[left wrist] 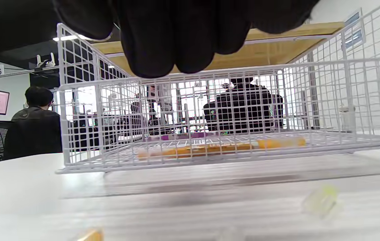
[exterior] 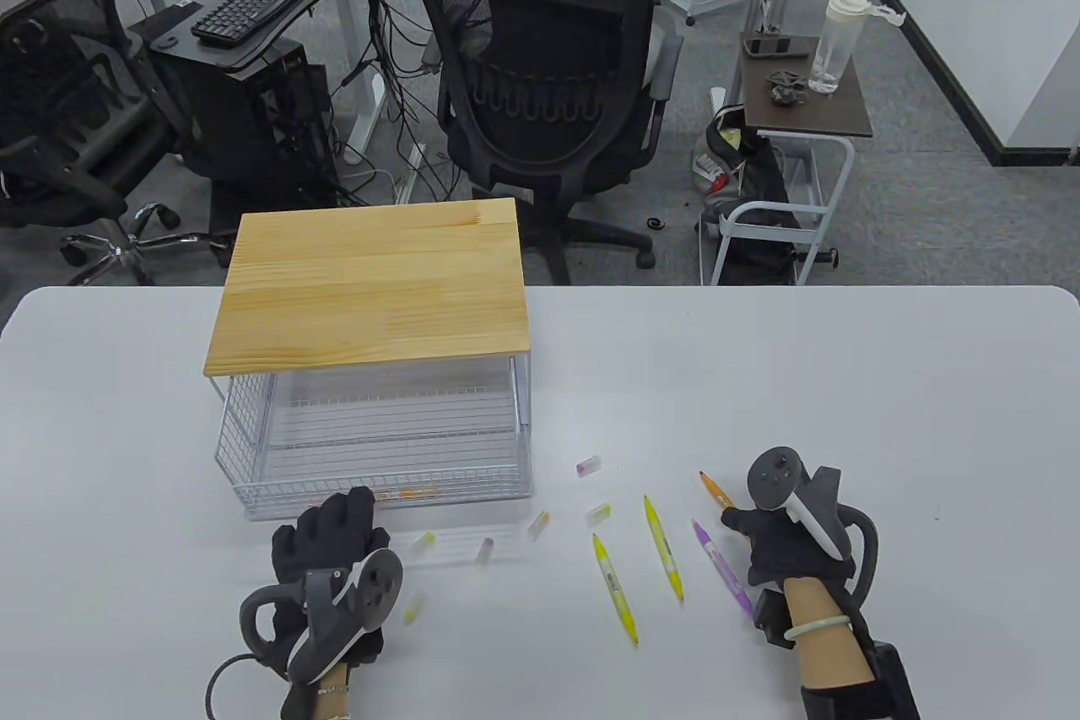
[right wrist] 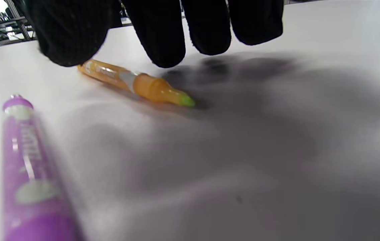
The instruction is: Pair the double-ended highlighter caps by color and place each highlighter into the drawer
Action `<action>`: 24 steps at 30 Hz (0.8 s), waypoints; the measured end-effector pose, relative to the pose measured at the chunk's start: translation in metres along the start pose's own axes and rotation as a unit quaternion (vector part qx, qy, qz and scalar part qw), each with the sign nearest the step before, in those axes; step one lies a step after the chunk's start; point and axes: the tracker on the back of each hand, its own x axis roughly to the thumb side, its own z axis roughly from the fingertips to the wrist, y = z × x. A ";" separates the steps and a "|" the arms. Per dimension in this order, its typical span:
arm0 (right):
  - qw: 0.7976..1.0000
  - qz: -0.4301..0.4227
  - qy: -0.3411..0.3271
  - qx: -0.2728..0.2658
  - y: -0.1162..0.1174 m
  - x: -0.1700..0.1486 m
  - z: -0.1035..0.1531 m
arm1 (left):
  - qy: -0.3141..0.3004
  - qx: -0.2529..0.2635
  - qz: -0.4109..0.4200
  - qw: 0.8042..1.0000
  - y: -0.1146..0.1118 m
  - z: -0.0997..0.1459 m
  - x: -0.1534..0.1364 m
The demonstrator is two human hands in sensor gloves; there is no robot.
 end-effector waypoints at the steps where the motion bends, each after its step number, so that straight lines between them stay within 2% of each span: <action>1: 1.000 0.004 0.002 0.004 0.001 0.001 0.000 | 0.000 -0.001 -0.003 1.000 0.000 0.001 -0.001; 16: 0.997 0.072 0.024 -0.016 0.011 0.012 -0.003 | 0.012 -0.007 0.008 1.000 0.002 0.005 -0.011; 20: 0.997 0.072 0.023 -0.015 0.012 0.013 -0.003 | 0.009 -0.019 0.001 1.000 0.010 0.008 -0.024; 24: 0.997 0.071 0.023 -0.017 0.012 0.014 -0.002 | 0.035 -0.007 0.018 0.999 0.015 0.012 -0.041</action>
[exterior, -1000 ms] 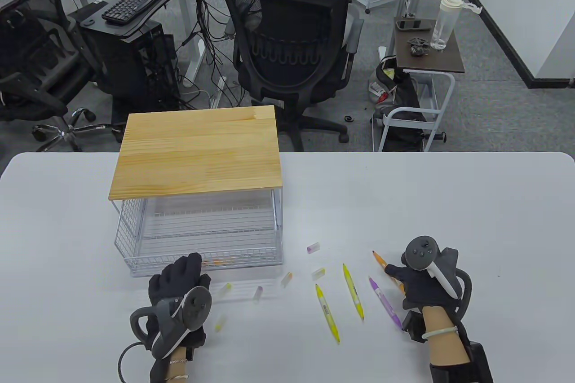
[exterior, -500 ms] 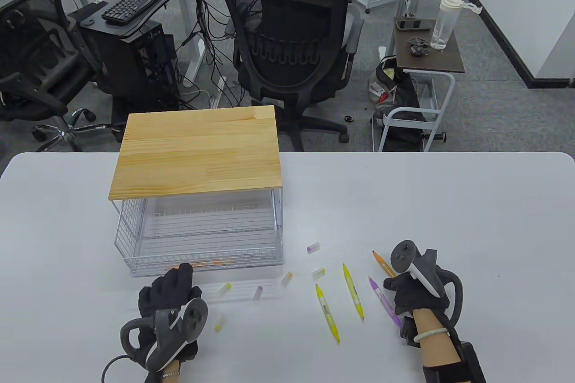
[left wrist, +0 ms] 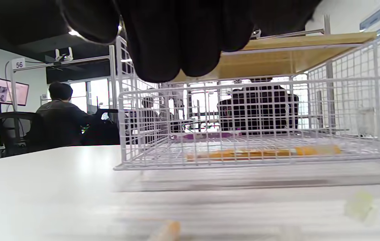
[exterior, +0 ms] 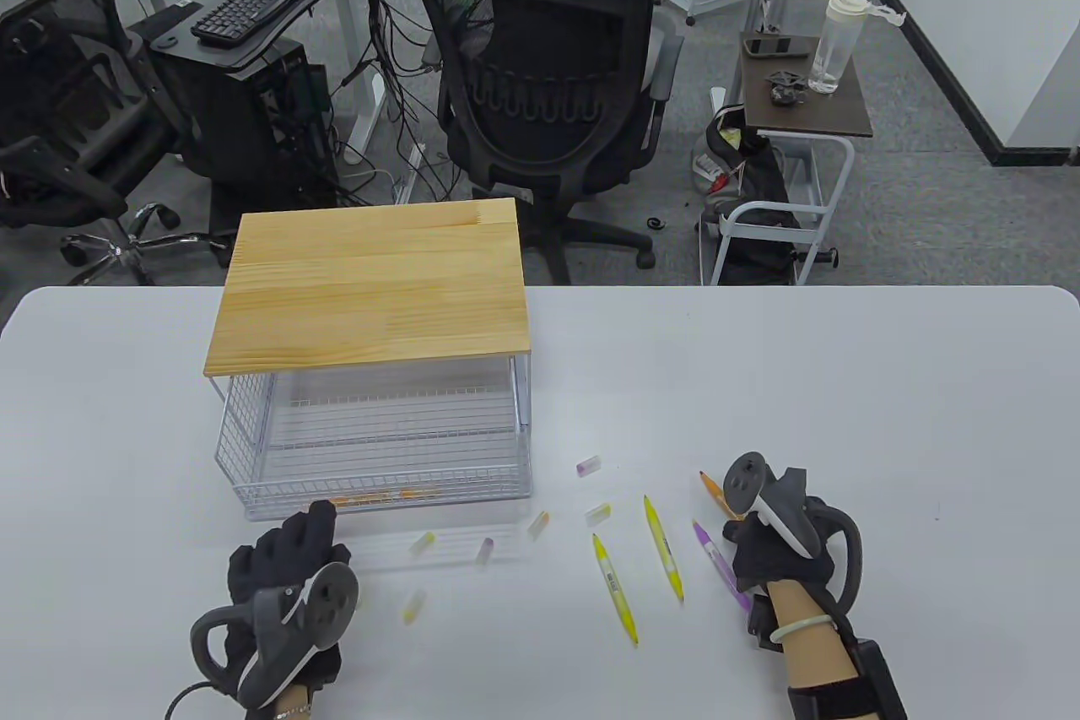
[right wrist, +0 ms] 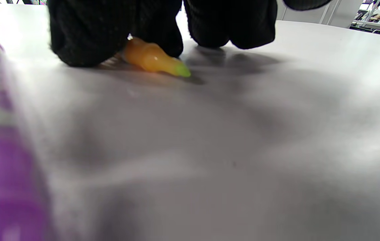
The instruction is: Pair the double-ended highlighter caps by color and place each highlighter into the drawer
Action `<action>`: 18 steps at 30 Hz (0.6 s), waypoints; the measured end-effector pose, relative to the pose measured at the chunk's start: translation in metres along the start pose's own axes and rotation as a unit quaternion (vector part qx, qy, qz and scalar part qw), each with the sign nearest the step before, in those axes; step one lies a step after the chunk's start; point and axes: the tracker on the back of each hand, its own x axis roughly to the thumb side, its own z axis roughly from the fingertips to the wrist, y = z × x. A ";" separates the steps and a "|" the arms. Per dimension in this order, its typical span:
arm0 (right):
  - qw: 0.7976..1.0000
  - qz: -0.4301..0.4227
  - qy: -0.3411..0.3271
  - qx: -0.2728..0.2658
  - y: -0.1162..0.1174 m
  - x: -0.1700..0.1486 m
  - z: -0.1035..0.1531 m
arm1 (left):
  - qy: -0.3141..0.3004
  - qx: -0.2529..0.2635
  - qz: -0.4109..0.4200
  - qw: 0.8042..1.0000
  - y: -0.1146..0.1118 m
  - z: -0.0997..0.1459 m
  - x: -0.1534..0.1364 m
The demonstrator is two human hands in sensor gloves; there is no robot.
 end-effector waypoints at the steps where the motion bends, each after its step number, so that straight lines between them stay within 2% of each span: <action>1: 1.000 0.000 0.000 -0.001 0.000 0.000 0.000 | 0.008 -0.002 0.005 1.000 0.000 0.000 -0.004; 7: 0.998 -0.064 -0.013 0.016 -0.007 -0.012 -0.004 | 0.036 -0.044 -0.006 0.998 -0.015 -0.005 -0.015; 10: 0.985 -0.168 -0.041 0.004 -0.023 -0.022 0.002 | 0.055 -0.110 -0.015 0.992 -0.028 -0.013 -0.020; 13: 0.967 -0.231 -0.097 -0.040 -0.048 -0.022 0.020 | 0.073 -0.168 -0.028 0.983 -0.043 -0.023 -0.023; 18: 0.943 -0.254 -0.187 -0.108 -0.072 -0.003 0.056 | 0.092 -0.210 -0.067 0.971 -0.061 -0.034 -0.019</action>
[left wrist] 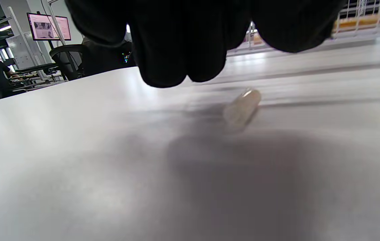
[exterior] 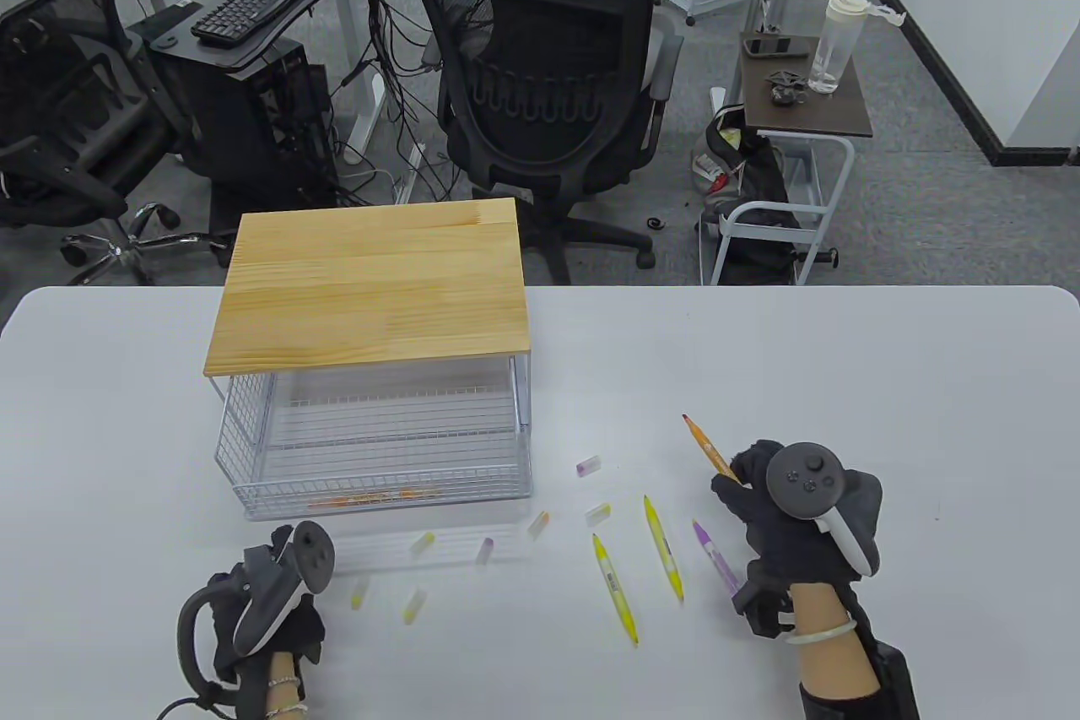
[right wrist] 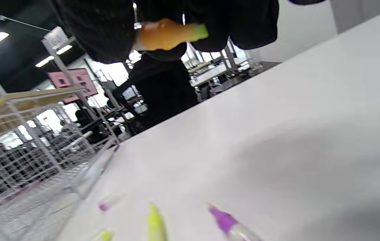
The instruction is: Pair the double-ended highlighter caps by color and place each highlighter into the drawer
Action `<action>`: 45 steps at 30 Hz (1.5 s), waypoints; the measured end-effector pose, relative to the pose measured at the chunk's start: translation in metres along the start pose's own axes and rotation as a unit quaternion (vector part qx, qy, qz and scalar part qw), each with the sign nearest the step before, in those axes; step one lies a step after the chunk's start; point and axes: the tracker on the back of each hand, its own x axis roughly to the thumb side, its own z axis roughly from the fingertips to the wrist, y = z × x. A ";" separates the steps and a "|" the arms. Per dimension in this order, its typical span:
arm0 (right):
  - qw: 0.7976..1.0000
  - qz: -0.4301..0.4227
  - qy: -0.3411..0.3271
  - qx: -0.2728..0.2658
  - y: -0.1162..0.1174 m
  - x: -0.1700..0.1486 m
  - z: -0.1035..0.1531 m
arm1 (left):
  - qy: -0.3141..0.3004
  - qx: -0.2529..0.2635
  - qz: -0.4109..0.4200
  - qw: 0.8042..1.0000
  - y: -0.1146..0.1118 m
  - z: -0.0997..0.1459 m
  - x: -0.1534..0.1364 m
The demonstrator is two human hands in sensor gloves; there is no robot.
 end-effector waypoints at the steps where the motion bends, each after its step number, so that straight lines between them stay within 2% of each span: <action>1: 1.000 -0.003 -0.022 -0.001 0.000 0.010 0.004 | 0.002 -0.009 -0.014 1.000 -0.002 -0.003 0.003; 7: 0.995 0.009 -0.097 0.011 0.013 0.045 0.019 | 0.009 -0.037 -0.069 0.997 -0.011 -0.011 0.014; 9: 0.993 0.017 -0.115 0.014 0.017 0.053 0.024 | 0.011 -0.031 -0.080 0.996 -0.012 -0.012 0.016; 15: 0.987 0.020 -0.157 0.017 0.024 0.069 0.035 | 0.025 -0.056 -0.103 0.993 -0.010 -0.019 0.020; 20: 0.985 0.042 -0.166 0.030 0.037 0.074 0.038 | 0.041 -0.073 -0.135 0.987 -0.008 -0.027 0.029; 23: 0.985 0.056 -0.160 0.035 0.043 0.073 0.036 | 0.040 -0.051 -0.174 0.983 -0.008 -0.026 0.033; 28: 0.984 0.064 -0.157 0.052 0.054 0.072 0.033 | 0.034 -0.026 -0.162 0.986 -0.009 -0.020 0.026; 31: 0.983 0.071 -0.156 0.058 0.060 0.071 0.032 | 0.043 -0.030 -0.148 0.988 -0.005 -0.015 0.018; 35: 0.983 0.066 -0.159 0.067 0.067 0.073 0.031 | 0.019 0.031 -0.109 0.993 0.016 0.001 0.020; 39: 0.980 0.075 -0.169 0.070 0.073 0.075 0.034 | -0.030 0.092 -0.019 0.995 0.043 0.018 0.031; 42: 0.980 0.076 -0.170 0.067 0.073 0.075 0.035 | -0.071 0.130 0.044 0.988 0.058 0.030 0.043; 45: 0.982 0.064 -0.168 0.059 0.071 0.074 0.035 | -0.092 0.179 0.061 0.978 0.068 0.041 0.052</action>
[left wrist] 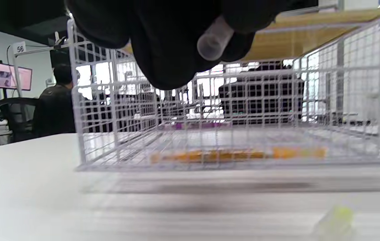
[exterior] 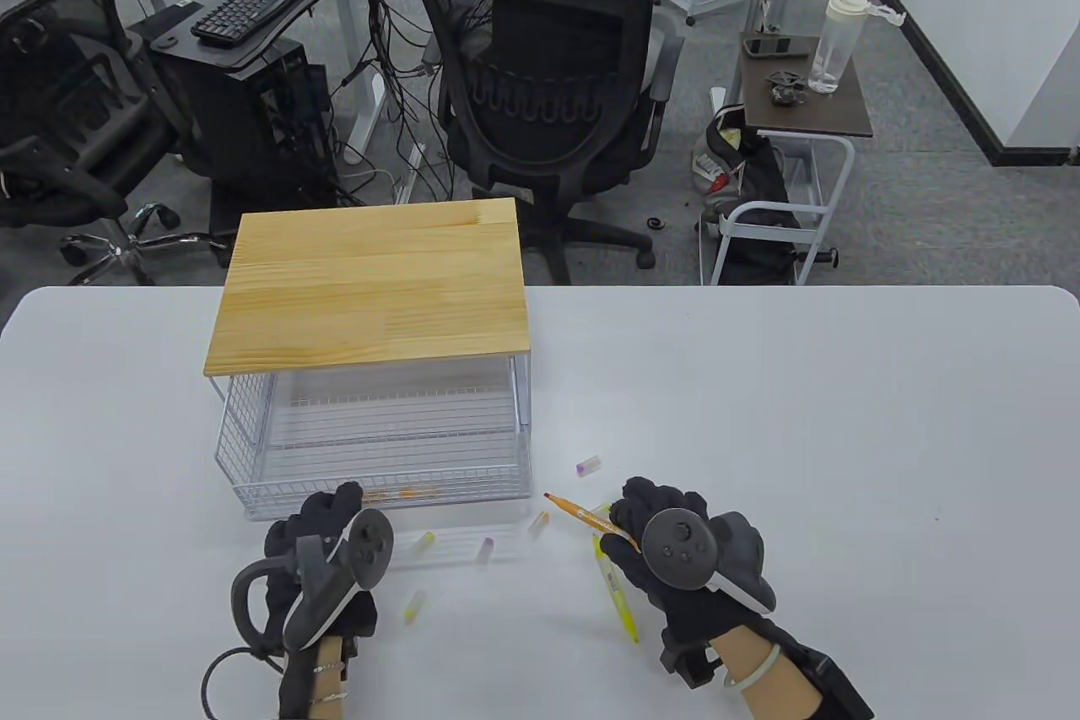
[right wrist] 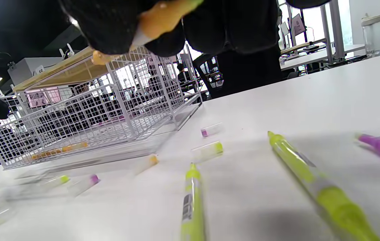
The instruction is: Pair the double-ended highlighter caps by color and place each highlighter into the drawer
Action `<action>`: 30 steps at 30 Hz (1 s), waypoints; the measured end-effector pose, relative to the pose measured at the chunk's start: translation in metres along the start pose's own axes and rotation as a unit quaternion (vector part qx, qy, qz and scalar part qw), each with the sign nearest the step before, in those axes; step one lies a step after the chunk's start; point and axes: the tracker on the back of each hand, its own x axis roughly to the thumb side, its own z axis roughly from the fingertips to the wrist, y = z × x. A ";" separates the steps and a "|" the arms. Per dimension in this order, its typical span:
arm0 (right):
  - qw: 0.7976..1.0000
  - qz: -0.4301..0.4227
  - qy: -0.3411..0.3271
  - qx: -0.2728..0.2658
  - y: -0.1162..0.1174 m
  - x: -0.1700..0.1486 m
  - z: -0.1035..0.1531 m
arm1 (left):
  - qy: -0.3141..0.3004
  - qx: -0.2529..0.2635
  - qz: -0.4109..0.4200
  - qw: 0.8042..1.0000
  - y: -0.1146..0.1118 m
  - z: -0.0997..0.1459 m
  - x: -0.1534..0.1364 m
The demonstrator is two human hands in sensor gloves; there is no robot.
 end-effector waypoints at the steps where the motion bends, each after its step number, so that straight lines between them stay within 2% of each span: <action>1: 1.000 -0.002 0.000 -0.007 -0.001 0.000 0.000 | -0.006 0.017 0.009 1.000 0.004 0.002 0.004; 4: 1.000 0.005 -0.004 -0.014 -0.003 0.002 0.002 | -0.020 0.056 0.075 0.995 0.009 0.005 0.008; 8: 0.998 -0.010 -0.026 -0.055 -0.002 0.010 0.005 | -0.039 0.074 0.193 0.978 0.012 0.007 0.008; 13: 0.991 -0.051 -0.089 -0.088 -0.001 0.024 0.012 | -0.096 0.035 0.369 0.924 0.010 0.006 0.011; 14: 0.988 -0.061 -0.105 -0.093 0.000 0.027 0.013 | -0.109 0.030 0.405 0.907 0.009 0.006 0.013; 15: 0.986 -0.070 -0.117 -0.098 0.000 0.029 0.015 | -0.127 0.029 0.429 0.894 0.009 0.006 0.015; 17: 0.982 -0.073 -0.127 -0.115 0.000 0.031 0.017 | -0.135 0.024 0.456 0.879 0.010 0.007 0.018; 19: 0.979 -0.067 -0.132 -0.139 0.000 0.032 0.019 | -0.146 0.024 0.465 0.873 0.012 0.008 0.020; 22: 0.975 -0.073 -0.133 -0.160 -0.002 0.031 0.021 | -0.153 0.023 0.458 0.875 0.013 0.010 0.022; 28: 0.976 -0.069 -0.138 -0.154 -0.002 0.033 0.022 | -0.161 0.016 0.464 0.871 0.011 0.011 0.027; 30: 0.976 -0.070 -0.139 -0.152 -0.001 0.033 0.022 | -0.165 0.016 0.455 0.875 0.012 0.012 0.030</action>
